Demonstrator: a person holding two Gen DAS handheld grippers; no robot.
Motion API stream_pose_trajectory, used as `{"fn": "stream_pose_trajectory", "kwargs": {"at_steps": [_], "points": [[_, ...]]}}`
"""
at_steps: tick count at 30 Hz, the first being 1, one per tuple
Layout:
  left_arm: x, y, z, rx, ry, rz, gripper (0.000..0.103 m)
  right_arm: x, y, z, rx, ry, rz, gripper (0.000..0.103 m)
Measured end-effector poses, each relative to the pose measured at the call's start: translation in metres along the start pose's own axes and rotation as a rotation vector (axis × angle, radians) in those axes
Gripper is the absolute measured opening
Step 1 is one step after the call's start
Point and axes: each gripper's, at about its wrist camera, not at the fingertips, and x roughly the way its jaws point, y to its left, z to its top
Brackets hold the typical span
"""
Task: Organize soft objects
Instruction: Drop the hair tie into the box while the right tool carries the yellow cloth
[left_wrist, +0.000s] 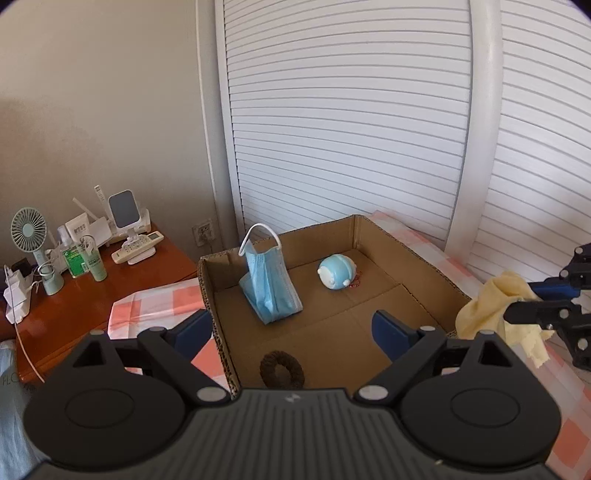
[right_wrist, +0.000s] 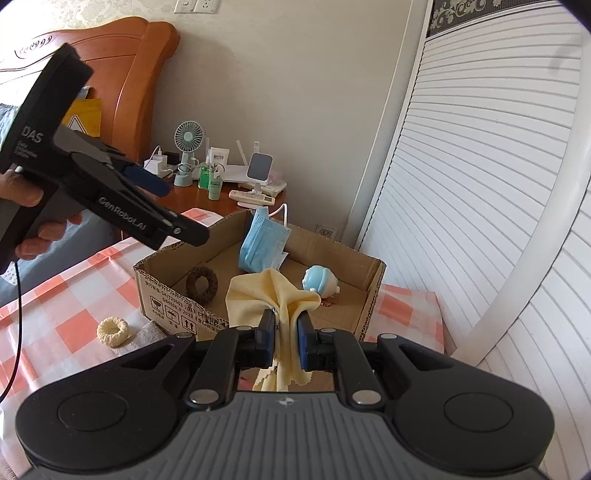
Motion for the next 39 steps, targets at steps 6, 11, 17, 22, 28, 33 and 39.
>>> {"fn": "stream_pose_trajectory", "kwargs": {"at_steps": [6, 11, 17, 22, 28, 33, 39], "points": [[-0.043, -0.006, -0.032, 0.033, -0.055, 0.047, 0.102, 0.011, -0.001, 0.004, 0.029, 0.018, -0.002, 0.015], [-0.067, -0.015, -0.060, -0.003, -0.023, 0.089, 0.102, 0.019, -0.002, 0.015, 0.046, 0.024, -0.001, 0.015], [-0.083, -0.024, -0.082, -0.029, 0.013, 0.127, 0.102, 0.041, -0.006, 0.035, 0.047, 0.045, -0.020, 0.015], [-0.096, -0.031, -0.087, -0.022, 0.026, 0.112, 0.102, 0.066, -0.014, 0.055, 0.067, 0.061, -0.025, 0.015], [-0.104, -0.029, -0.094, -0.028, 0.032, 0.130, 0.102, 0.100, -0.019, 0.069, 0.112, 0.099, -0.048, 0.021], [-0.103, -0.025, -0.099, -0.053, 0.048, 0.132, 0.102, 0.107, -0.021, 0.063, 0.150, 0.099, -0.097, 0.090], [-0.103, -0.024, -0.103, -0.064, 0.065, 0.134, 0.102, 0.088, -0.021, 0.055, 0.192, 0.079, -0.094, 0.099]]}}
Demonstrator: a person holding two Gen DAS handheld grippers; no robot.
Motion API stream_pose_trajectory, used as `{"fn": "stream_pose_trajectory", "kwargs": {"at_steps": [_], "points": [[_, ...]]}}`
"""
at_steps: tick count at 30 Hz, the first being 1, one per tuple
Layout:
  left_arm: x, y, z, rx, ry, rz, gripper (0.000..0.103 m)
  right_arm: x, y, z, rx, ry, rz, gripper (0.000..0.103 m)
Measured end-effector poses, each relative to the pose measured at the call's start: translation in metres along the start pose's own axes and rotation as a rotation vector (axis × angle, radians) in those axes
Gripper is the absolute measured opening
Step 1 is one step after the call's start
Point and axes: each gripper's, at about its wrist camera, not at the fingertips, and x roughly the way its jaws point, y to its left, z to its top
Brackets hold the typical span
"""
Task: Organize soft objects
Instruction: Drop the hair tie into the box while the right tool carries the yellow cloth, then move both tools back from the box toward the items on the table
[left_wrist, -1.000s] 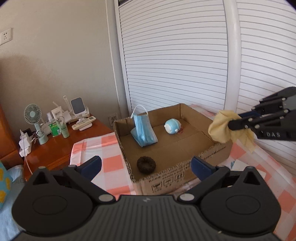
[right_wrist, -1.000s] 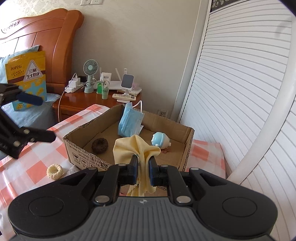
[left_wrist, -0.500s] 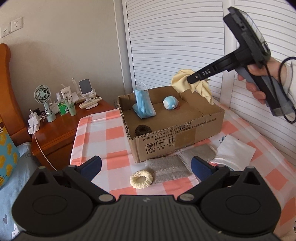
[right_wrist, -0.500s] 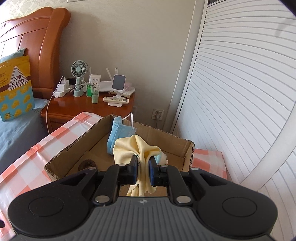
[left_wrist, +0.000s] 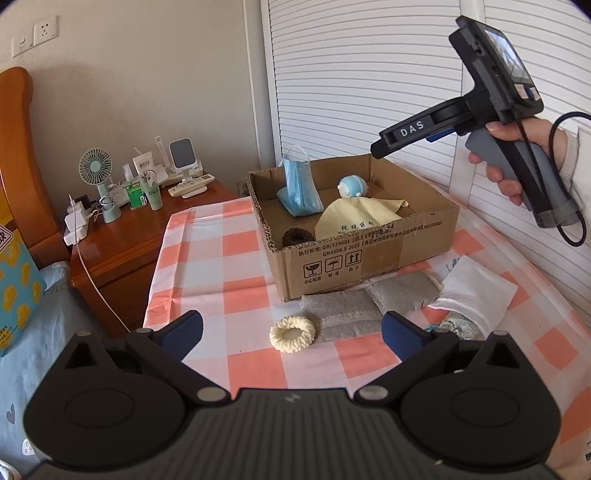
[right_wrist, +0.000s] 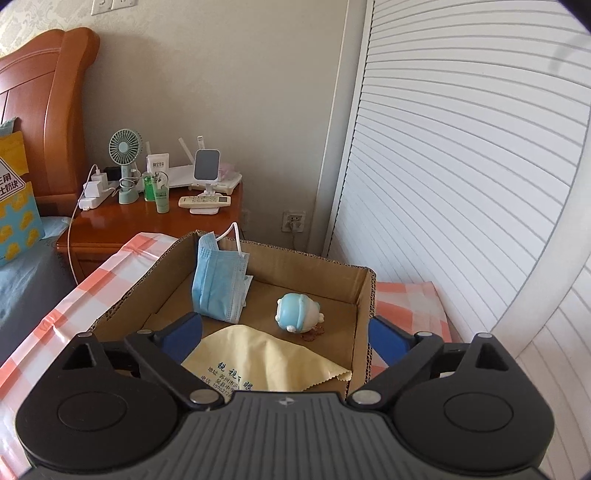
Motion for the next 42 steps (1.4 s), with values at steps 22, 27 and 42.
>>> {"fn": "stream_pose_trajectory", "kwargs": {"at_steps": [22, 27, 42], "points": [[-0.009, -0.008, -0.012, -0.013, 0.006, -0.004, 0.102, -0.072, 0.010, -0.106, 0.059, 0.058, -0.056, 0.103], [-0.007, -0.009, -0.015, -0.017, 0.018, -0.016, 0.102, -0.085, 0.010, -0.138, 0.053, 0.089, -0.043, 0.103], [0.023, -0.013, -0.026, -0.020, 0.122, -0.022, 0.102, -0.083, 0.028, -0.207, -0.013, 0.250, 0.011, 0.103]]}}
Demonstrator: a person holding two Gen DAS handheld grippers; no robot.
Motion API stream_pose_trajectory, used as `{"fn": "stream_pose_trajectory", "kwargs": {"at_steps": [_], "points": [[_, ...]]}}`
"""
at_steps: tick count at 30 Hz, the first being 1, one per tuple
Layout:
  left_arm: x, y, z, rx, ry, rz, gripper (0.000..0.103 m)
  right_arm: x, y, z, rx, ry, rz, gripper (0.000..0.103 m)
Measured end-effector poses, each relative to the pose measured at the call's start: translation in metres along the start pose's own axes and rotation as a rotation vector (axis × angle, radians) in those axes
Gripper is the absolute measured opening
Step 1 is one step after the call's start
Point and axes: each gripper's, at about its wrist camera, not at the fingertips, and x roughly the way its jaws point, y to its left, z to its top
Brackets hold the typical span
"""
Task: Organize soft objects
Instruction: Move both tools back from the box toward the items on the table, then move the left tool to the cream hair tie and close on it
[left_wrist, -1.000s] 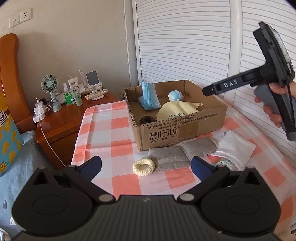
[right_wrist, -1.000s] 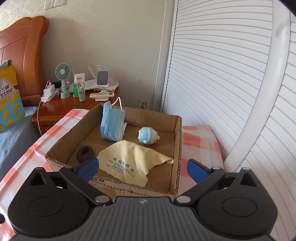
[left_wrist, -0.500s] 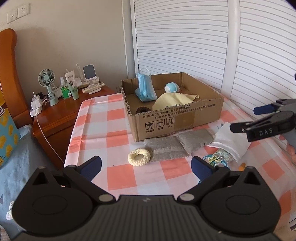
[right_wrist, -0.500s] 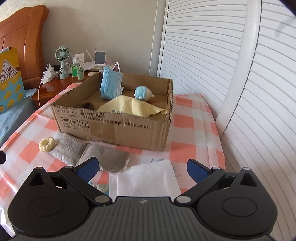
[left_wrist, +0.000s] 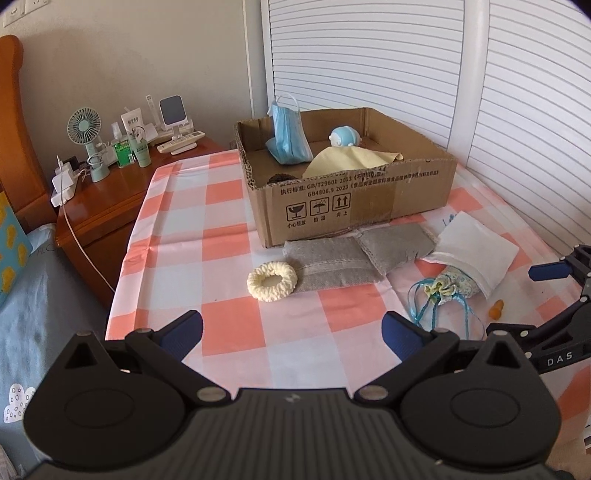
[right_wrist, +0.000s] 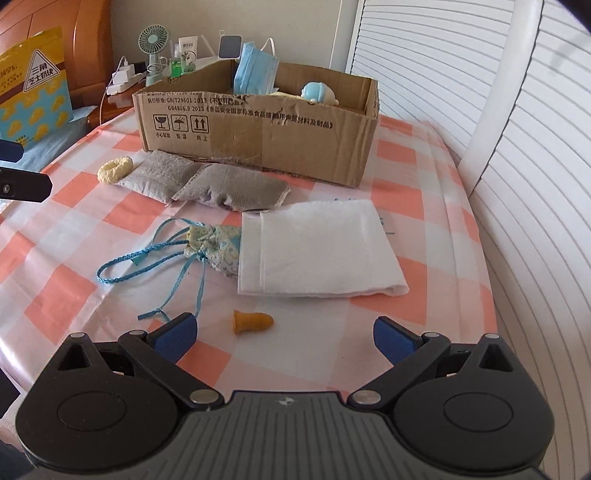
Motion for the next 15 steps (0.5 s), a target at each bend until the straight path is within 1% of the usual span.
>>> {"fn": "stream_pose_trajectory", "kwargs": {"at_steps": [1, 4, 7, 12, 13, 14, 15], "points": [[0.003, -0.001, 0.000, 0.002, 0.007, -0.002, 0.102, 0.002, 0.000, -0.001, 0.001, 0.005, -0.003, 0.103], [0.017, -0.003, -0.001, 0.015, 0.040, 0.000, 0.102, 0.003, -0.006, -0.004, 0.032, -0.003, 0.025, 0.103], [0.036, -0.004, -0.004, 0.021, 0.083, 0.004, 0.102, 0.001, -0.006, -0.008, 0.032, -0.025, 0.027, 0.103], [0.066, 0.005, -0.013, -0.031, 0.160, -0.011, 0.103, 0.000, -0.007, -0.011, 0.031, -0.051, 0.034, 0.103], [0.067, 0.009, -0.014, -0.063, 0.149, -0.036, 0.102, 0.000, -0.007, -0.011, 0.030, -0.050, 0.036, 0.103], [0.068, 0.012, -0.015, -0.075, 0.136, -0.032, 0.103, 0.001, -0.007, -0.010, 0.029, -0.048, 0.037, 0.103], [0.069, 0.012, -0.015, -0.065, 0.131, -0.021, 0.103, 0.001, -0.007, -0.010, 0.029, -0.046, 0.037, 0.103]]}}
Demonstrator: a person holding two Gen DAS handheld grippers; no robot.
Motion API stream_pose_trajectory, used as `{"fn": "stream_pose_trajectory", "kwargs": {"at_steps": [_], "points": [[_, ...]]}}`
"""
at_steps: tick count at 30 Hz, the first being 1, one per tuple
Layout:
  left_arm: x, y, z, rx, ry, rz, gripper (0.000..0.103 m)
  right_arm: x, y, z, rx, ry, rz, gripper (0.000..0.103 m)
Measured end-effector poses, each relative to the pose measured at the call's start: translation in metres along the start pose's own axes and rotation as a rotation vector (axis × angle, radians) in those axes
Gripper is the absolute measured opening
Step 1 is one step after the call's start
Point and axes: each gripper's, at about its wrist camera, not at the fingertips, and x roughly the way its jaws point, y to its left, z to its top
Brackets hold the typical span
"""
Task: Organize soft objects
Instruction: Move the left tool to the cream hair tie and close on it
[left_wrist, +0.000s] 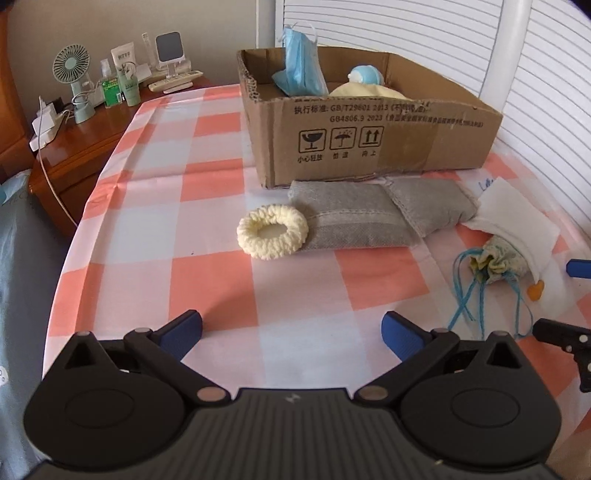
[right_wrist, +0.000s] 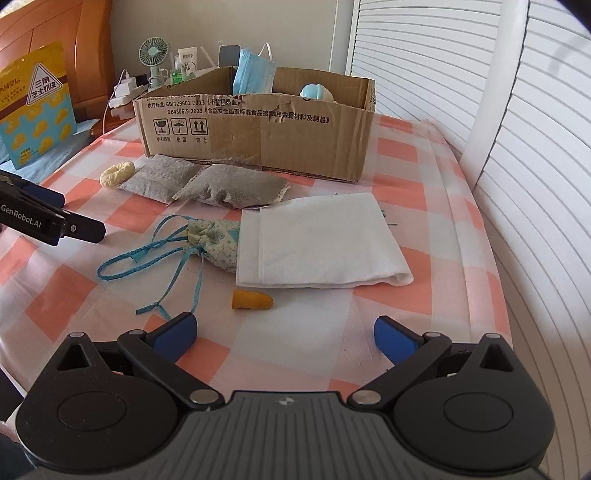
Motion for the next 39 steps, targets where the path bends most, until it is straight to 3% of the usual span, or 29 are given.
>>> {"fn": "stream_pose_trajectory", "kwargs": {"at_steps": [19, 25, 39], "points": [[0.009, 0.015, 0.019, -0.012, -0.108, -0.028, 0.102, 0.001, 0.003, 0.000, 0.005, -0.020, -0.005, 0.103], [0.011, 0.029, 0.036, -0.047, -0.133, 0.016, 0.100, 0.002, 0.005, 0.000, 0.004, -0.031, -0.003, 0.103], [0.024, 0.040, 0.034, -0.026, -0.082, 0.072, 0.099, 0.002, 0.005, 0.000, 0.001, -0.038, 0.001, 0.103]]}}
